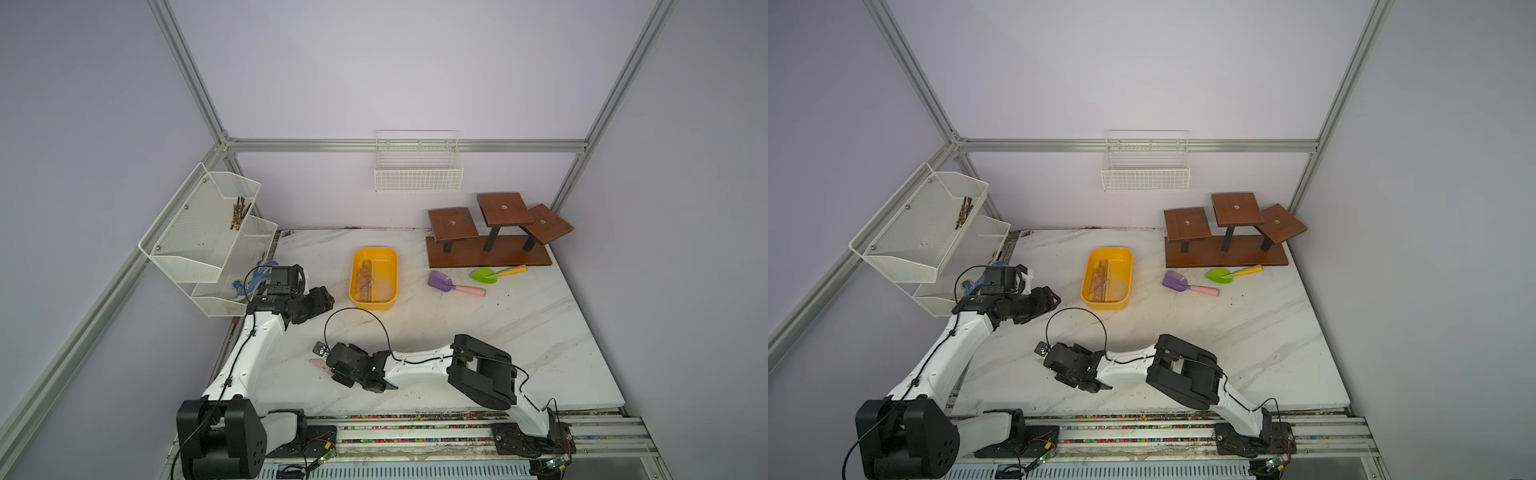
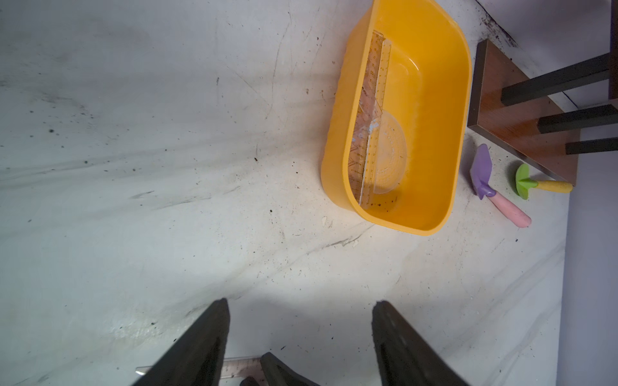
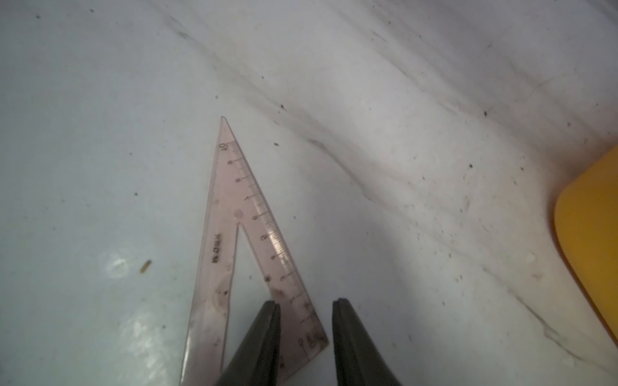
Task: Put the scattered rulers into the storage box
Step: Move the ruler to the center of the board.
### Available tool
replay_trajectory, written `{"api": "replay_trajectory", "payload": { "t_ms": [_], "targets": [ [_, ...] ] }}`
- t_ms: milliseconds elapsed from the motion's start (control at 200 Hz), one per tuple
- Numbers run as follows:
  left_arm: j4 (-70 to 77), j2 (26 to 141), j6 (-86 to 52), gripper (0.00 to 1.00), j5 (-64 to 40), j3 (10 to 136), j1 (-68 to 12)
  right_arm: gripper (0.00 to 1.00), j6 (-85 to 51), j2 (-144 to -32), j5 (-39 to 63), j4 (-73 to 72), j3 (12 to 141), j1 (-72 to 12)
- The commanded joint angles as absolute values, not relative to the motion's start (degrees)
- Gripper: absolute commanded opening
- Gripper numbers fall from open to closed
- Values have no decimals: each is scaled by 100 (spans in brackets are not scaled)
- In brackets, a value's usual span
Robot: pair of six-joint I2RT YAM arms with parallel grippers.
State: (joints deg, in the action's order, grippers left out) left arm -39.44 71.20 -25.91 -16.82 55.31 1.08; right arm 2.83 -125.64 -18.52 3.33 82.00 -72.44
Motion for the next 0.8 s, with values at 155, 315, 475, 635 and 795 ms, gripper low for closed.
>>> {"api": "replay_trajectory", "payload": {
  "t_ms": [155, 315, 475, 635, 795],
  "targets": [
    [-3401, 7146, -2817, 71, -2331, 5143, -431, 30, -893, -11751, -2026, 824, 6386, -6971],
    [-3210, 7186, -3115, 71, -2219, 4727, -1097, 30, -1841, -11061, -2201, 937, 5330, -6811],
    [-3179, 7015, -3416, 71, -2168, 4231, -1627, 36, -2502, -10182, -1347, 691, 4781, -6558],
    [-2858, 7009, -3786, 73, -2285, 3828, -2116, 37, -2805, -9655, 138, -434, 4292, -6019],
    [-2241, 7538, -4118, 73, -2457, 3621, -2612, 33, -2984, -9625, 809, -814, 3914, -5794]
  ]
}}
